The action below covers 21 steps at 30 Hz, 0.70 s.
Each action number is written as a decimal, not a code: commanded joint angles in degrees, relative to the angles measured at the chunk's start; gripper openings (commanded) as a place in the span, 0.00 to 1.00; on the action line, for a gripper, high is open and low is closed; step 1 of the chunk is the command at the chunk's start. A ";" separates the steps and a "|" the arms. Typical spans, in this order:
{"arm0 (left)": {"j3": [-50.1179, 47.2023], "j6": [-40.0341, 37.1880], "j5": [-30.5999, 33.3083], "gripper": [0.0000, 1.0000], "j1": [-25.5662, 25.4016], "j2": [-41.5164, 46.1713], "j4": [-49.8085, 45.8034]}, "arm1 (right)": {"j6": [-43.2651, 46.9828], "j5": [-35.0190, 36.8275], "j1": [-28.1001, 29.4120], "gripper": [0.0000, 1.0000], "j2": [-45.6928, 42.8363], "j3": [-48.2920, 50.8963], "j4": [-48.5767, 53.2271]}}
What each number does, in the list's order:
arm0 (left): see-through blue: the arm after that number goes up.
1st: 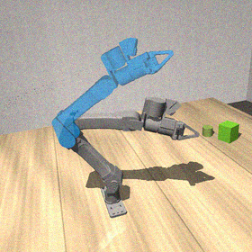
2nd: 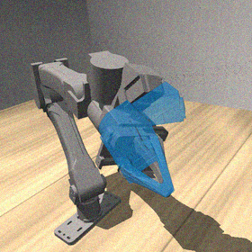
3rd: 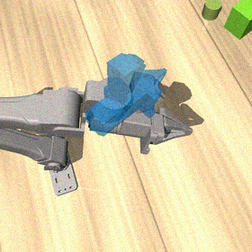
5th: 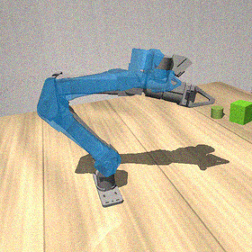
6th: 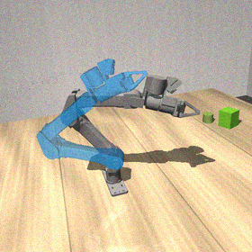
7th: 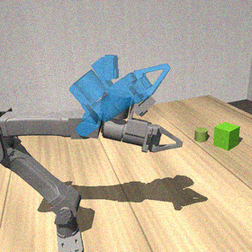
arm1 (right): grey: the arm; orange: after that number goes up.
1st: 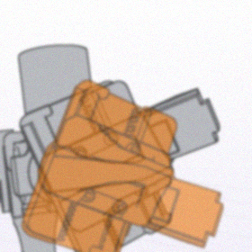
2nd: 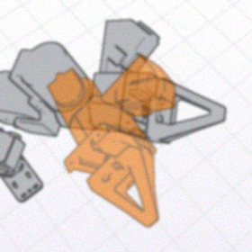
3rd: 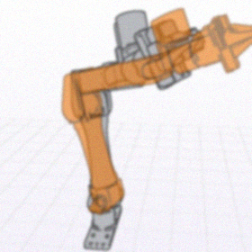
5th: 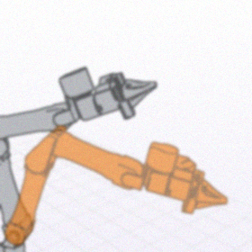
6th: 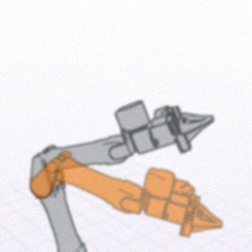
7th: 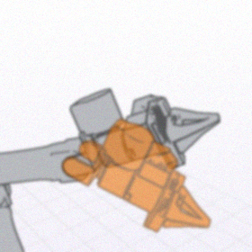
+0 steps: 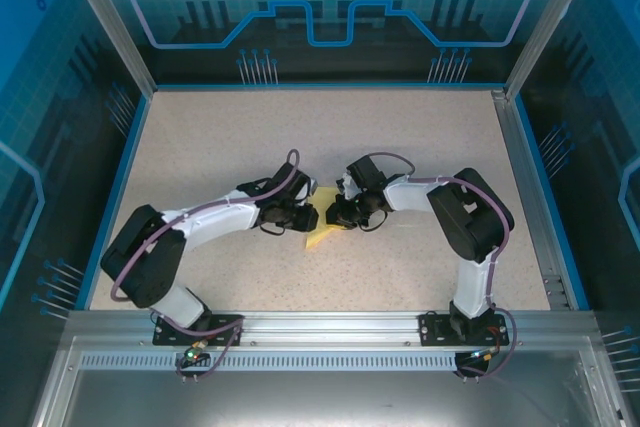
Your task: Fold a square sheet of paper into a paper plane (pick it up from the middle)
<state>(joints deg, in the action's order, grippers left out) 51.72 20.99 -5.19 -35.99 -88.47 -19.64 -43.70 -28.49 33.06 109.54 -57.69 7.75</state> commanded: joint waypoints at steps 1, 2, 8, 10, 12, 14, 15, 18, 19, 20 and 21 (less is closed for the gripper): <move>0.35 5.32 -8.17 0.18 0.45 2.45 0.39 | 0.11 2.89 0.21 0.14 1.88 1.53 1.14; 0.13 6.39 -10.72 0.17 0.46 2.28 1.42 | 0.05 2.92 0.25 0.14 1.85 1.61 1.15; -0.46 10.82 -15.76 0.12 0.47 -1.63 4.30 | -0.22 2.88 0.18 0.14 1.87 1.61 1.13; -0.57 11.69 -17.66 0.11 0.46 -3.52 5.43 | -0.18 2.77 0.17 0.14 1.92 1.44 1.13; -0.57 12.81 -18.84 0.11 0.44 -5.30 6.38 | -0.21 2.82 0.16 0.14 1.98 1.27 1.21; -0.56 13.74 -19.02 0.11 0.46 -6.87 6.97 | -0.24 2.75 0.16 0.14 1.98 1.27 1.30; -0.48 14.03 -18.92 0.11 0.50 -7.55 6.97 | -0.23 2.74 0.21 0.14 1.96 1.29 1.38; -0.70 14.62 -18.74 0.10 0.64 -8.43 7.70 | -0.02 2.81 0.16 0.14 1.92 1.29 1.66; -0.85 14.81 -18.88 0.10 0.73 -8.37 8.11 | -0.01 2.78 0.16 0.14 1.91 1.34 1.66; -1.05 14.94 -18.91 0.10 0.87 -8.07 8.48 | -0.13 2.74 0.16 0.14 1.91 1.40 1.57; -1.44 15.16 -18.84 0.10 1.05 -7.51 8.92 | -0.15 2.74 0.16 0.14 1.96 1.44 1.54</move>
<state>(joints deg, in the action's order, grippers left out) 51.37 34.52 -22.06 -35.77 -96.60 -12.64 -43.72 -28.49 33.06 109.54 -57.58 7.57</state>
